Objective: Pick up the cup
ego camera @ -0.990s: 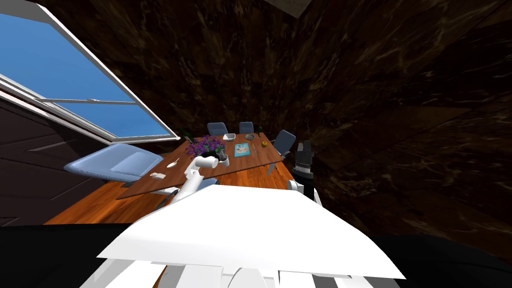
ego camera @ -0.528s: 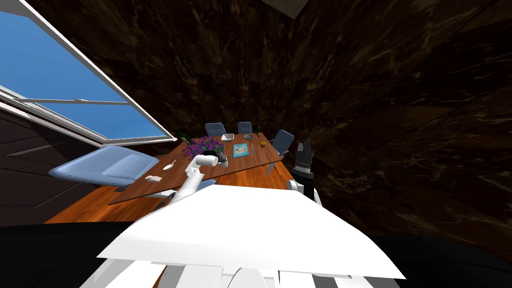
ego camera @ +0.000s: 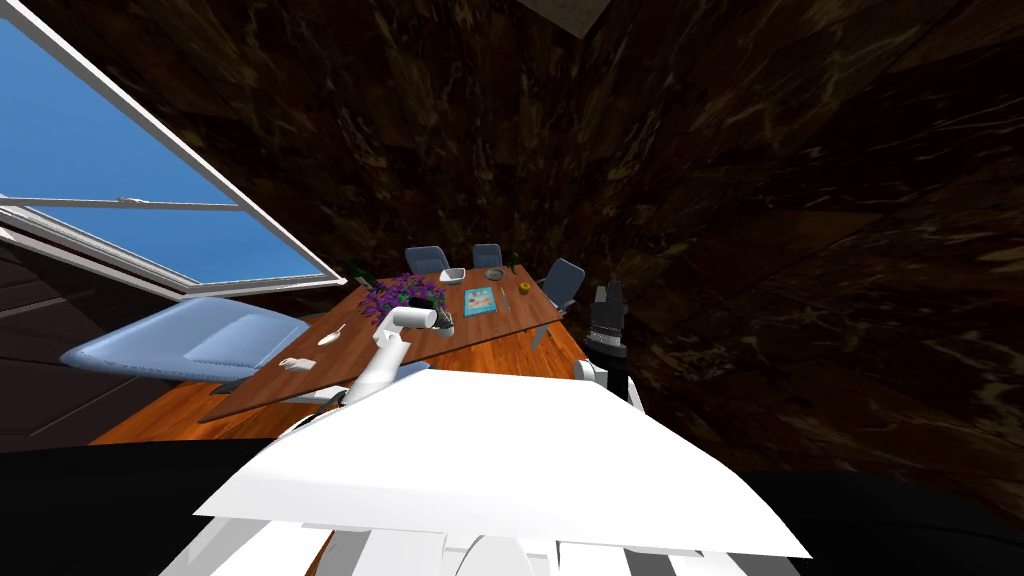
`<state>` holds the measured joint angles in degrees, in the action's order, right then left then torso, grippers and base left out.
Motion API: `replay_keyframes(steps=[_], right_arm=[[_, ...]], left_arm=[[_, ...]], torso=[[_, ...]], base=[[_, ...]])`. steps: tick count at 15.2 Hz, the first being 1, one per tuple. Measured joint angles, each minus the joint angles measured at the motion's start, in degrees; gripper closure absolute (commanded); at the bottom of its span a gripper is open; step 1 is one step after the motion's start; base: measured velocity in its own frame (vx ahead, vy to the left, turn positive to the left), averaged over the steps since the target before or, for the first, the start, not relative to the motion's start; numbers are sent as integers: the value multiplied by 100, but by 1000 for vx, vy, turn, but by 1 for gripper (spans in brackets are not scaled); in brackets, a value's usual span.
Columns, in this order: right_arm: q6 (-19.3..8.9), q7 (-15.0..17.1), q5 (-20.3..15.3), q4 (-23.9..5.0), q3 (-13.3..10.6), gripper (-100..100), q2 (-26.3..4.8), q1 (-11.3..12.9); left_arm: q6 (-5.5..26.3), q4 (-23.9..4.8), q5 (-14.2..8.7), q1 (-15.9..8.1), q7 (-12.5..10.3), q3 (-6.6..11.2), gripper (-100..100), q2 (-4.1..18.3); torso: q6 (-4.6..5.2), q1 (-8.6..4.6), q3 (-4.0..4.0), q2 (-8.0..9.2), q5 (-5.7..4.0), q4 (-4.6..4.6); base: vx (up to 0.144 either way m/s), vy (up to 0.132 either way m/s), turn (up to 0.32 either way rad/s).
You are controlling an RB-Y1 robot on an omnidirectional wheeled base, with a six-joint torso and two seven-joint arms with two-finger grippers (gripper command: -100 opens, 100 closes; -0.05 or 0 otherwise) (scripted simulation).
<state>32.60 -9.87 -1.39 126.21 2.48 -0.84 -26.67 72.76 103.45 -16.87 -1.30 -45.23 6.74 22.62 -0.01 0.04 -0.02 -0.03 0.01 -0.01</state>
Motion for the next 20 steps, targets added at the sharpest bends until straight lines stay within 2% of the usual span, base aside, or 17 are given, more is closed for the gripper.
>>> replay_keyframes(steps=[13, 20], right_arm=[[0, 0, 0, 0, 0, 0, 0, 0], [0, 0, 0, 0, 0, 0, 0, 0]], left_arm=[[1417, -513, -220, -401, -632, 169, -100, 33], [1975, -733, -314, -557, -867, 247, -100, 53]], torso=[[0, 3, -1, -1, 1, 0], [-1, 2, 0, 0, 1, 0]], base=[[9, 16, -45], [8, 15, -24]])
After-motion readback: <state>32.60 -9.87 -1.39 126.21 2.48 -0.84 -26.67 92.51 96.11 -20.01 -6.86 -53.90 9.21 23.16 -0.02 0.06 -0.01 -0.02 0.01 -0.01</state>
